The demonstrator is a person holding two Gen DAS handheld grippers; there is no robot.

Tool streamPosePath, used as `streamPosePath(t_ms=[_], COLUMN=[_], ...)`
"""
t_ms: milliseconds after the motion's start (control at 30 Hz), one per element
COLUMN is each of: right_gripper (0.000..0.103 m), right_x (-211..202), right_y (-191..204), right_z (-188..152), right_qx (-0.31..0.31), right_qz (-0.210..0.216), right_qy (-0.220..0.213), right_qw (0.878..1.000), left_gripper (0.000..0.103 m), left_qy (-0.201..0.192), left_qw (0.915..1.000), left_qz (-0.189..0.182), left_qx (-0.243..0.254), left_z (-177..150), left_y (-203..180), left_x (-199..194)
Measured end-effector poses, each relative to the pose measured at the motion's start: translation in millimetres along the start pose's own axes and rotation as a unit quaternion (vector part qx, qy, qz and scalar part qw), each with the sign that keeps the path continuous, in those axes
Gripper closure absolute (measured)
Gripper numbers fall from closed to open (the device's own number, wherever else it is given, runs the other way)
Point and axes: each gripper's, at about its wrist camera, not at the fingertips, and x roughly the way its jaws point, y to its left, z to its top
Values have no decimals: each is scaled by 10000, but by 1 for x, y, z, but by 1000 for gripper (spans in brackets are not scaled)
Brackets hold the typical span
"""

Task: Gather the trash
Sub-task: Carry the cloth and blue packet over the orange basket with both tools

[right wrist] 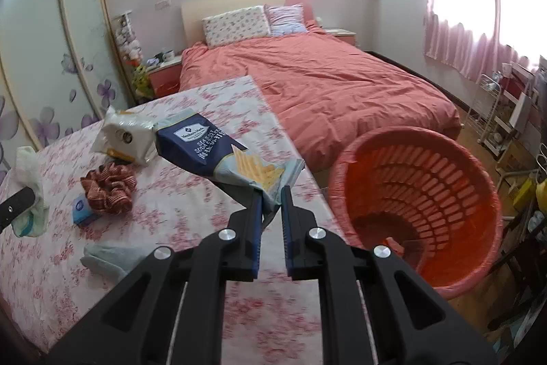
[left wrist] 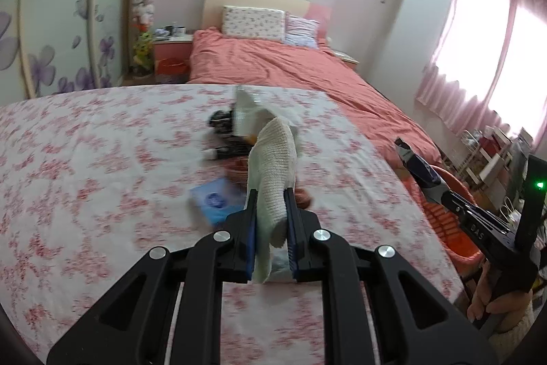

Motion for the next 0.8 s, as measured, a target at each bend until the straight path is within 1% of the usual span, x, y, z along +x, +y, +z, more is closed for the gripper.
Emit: streamPosePath(t_ms=[367, 633, 800], right_gripper=[92, 92, 92], right_x=[-25, -40, -43], right_y=[-55, -100, -125], right_z=[-1, -5, -10], right_qx=[383, 727, 893], right_qz=[-392, -774, -967], right_qy=[-295, -471, -514], right_qw=[9981, 9932, 9900], left_gripper=[89, 89, 89], left_qy=[122, 259, 333], left_qw=[9975, 9910, 9857], left_qz=[-554, -1125, -1409], left_qx=[418, 684, 856], left_z=[1, -6, -10], left_y=[-71, -128, -161], left_x=[22, 41, 50])
